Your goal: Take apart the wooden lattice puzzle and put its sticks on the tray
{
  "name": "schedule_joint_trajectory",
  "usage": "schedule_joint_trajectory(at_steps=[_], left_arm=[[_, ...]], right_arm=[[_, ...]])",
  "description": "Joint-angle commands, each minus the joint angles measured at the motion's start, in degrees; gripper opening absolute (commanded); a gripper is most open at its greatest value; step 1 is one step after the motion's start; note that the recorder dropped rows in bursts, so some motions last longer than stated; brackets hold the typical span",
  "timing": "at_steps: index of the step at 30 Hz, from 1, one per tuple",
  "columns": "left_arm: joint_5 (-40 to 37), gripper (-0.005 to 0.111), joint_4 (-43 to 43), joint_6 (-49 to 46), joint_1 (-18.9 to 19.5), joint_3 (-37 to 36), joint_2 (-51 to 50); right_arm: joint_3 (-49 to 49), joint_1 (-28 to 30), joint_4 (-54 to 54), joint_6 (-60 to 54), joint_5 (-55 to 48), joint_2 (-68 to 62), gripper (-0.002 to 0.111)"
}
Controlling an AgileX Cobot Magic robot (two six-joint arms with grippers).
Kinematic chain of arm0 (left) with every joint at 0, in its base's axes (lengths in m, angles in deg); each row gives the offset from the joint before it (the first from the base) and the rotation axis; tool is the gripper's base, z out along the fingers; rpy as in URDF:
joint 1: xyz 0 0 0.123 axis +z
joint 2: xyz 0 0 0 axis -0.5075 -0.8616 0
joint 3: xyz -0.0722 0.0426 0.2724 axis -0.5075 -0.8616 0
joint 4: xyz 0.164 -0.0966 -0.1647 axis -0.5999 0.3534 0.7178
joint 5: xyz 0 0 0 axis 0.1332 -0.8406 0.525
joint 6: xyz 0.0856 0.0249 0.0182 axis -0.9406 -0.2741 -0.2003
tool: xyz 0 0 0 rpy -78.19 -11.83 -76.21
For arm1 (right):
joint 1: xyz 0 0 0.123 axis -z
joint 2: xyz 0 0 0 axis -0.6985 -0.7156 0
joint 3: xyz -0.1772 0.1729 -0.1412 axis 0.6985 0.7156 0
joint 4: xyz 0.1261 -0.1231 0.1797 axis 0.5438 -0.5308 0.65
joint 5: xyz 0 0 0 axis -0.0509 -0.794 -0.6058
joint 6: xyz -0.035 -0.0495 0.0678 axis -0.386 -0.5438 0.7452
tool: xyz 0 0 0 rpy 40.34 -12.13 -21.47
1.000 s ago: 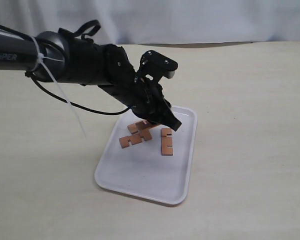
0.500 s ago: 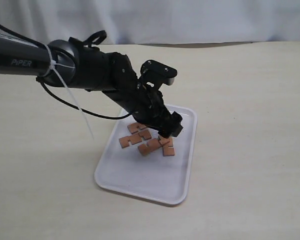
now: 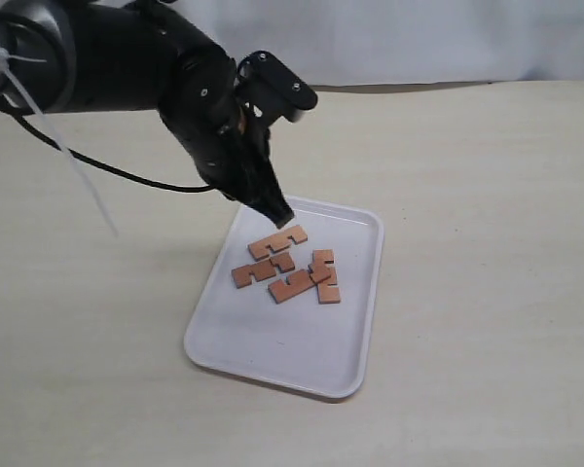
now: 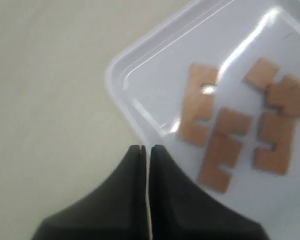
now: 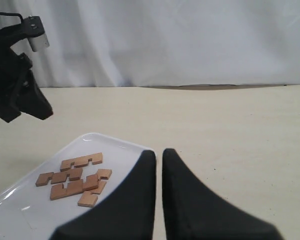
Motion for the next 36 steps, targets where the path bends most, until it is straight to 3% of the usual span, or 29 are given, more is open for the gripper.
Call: schedule_joint_trajectory(at_steps=[1,6,13,19,22,24,32,36], left_arm=[[-11.41,0.000,-10.90,9.60,2.01,0.50,1.72],[-14.60,0.000,-4.99,9.37,9.49,-2.39,4.81],[-8.27,0.000,-0.49,8.58,20.69,-14.49,19.49],[-3.68,0.000,4.33,7.84,29.82,-25.04,37.69],[0.92,0.000,8.11,7.84,35.61,-31.83,55.82],[4.36,0.000,10.68,7.84,37.61,-35.98,66.99],[14.70,0.000,10.93,7.41,37.62,-52.71,107.82],[17.83,0.000,12.26,7.41,37.51,-54.18,109.66]], right_arm=[[0.04,-0.20,0.21,0.00,0.42,0.25,0.004],[0.04,-0.20,0.21,0.00,0.42,0.25,0.004],[0.04,-0.20,0.21,0.00,0.42,0.25,0.004],[0.04,-0.20,0.21,0.00,0.42,0.25,0.004],[0.04,-0.20,0.21,0.00,0.42,0.25,0.004],[0.04,-0.20,0.21,0.00,0.42,0.25,0.004],[0.04,-0.20,0.21,0.00,0.42,0.25,0.004],[0.04,-0.20,0.21,0.00,0.57,0.25,0.004]])
